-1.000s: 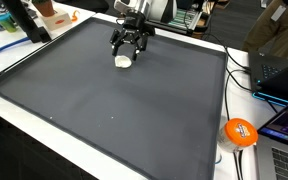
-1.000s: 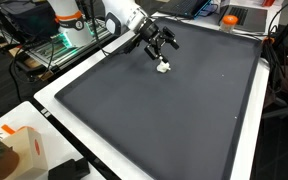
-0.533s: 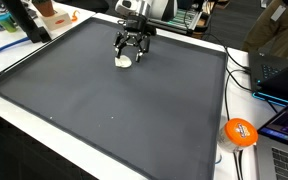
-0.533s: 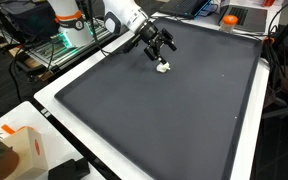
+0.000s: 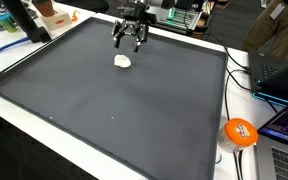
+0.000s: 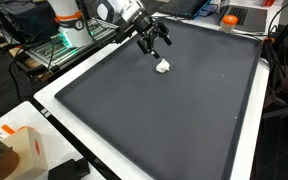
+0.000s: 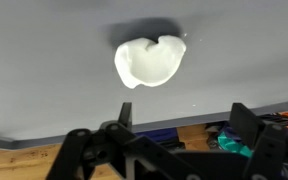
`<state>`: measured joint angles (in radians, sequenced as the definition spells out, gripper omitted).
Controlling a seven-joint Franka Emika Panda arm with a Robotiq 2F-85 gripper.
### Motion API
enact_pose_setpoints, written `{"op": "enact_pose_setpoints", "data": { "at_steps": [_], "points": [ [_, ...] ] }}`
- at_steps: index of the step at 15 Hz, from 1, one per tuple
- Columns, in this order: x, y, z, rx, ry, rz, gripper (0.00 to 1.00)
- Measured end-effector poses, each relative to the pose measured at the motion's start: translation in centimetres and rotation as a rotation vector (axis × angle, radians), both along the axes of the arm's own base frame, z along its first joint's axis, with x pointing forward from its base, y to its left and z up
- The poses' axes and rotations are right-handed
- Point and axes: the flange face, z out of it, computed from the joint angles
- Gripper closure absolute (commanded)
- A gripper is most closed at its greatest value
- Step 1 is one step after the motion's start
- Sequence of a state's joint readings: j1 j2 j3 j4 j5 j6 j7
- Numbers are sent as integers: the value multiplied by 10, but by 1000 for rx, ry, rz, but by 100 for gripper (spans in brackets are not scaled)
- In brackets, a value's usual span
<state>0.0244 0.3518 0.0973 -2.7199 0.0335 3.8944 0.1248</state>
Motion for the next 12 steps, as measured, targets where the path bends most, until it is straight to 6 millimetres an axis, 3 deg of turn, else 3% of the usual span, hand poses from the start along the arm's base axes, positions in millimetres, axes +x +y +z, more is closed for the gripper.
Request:
{"op": "enact_pose_setpoints", "data": {
  "at_steps": [6,8,12],
  "points": [
    [7,-5,55,-14,191,-53,0],
    [2,-21,67,-21,277,-65,0],
    [-3,-76,93,-78,428,-48,0]
  ]
}}
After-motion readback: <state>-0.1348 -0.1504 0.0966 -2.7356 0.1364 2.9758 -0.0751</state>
